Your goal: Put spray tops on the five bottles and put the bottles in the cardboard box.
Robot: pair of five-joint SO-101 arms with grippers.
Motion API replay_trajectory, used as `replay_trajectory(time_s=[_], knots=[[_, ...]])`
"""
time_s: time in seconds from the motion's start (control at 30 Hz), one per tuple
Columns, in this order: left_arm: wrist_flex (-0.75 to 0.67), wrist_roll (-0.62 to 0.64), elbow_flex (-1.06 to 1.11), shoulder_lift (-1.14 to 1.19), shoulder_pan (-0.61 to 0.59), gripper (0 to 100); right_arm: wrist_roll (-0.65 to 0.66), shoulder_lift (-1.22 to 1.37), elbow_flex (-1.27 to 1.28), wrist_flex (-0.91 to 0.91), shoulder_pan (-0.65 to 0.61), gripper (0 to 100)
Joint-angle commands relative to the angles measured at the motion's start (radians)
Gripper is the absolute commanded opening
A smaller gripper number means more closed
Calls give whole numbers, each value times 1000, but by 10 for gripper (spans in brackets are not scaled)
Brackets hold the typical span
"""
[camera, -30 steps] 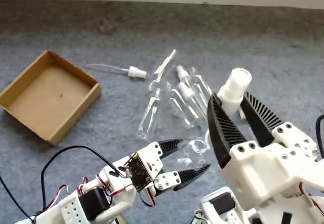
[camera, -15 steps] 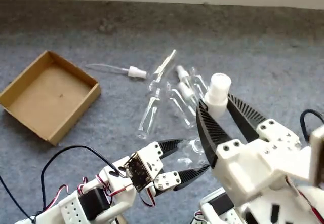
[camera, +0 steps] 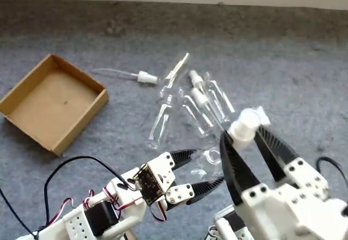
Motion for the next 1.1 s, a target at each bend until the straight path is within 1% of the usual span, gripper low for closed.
replay_trajectory(time_s=[0.0,0.1,0.4,0.6,1.0,1.07], knots=[[-2,-9,21,-12,8,88,23,2,94,-131,-7,84],[-2,-9,21,-12,8,88,20,1,130,-168,-7,84],[-2,-9,21,-12,8,88,21,-4,44,-165,1,84],[0,-9,21,-12,8,88,18,1,-25,-165,131,84],[0,-9,21,-12,8,88,17,-5,-33,-166,134,84],[0,-9,21,-12,7,88,17,-5,-33,-166,119,84]])
